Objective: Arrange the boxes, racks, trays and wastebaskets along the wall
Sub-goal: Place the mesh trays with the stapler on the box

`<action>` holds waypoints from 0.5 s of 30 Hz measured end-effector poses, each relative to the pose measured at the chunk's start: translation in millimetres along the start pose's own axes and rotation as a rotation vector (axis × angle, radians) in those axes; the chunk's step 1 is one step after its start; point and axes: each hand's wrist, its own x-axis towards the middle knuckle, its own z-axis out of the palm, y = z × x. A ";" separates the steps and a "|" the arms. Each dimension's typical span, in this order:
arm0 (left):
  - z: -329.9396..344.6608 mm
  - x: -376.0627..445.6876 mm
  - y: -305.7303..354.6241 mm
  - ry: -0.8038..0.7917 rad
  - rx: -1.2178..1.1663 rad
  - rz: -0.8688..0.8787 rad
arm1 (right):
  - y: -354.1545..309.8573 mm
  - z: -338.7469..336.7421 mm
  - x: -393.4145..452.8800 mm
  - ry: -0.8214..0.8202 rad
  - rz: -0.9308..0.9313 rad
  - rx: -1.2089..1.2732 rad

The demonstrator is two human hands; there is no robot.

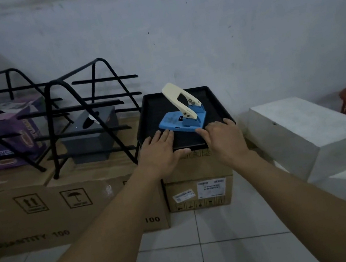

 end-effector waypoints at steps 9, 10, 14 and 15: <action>0.1 8.9 -4.6 -0.028 -0.043 0.004 | -11.5 -11.6 13.1 0.052 0.191 0.247; 0.1 9.4 -5.2 -0.024 -0.049 0.011 | -15.8 -12.2 18.2 0.065 0.231 0.265; 0.0 9.2 -7.7 -0.018 -0.094 0.028 | -30.3 -9.9 41.2 -0.030 0.345 0.246; -0.3 8.9 -7.6 -0.018 -0.110 0.023 | -30.0 -7.1 45.4 -0.058 0.356 0.240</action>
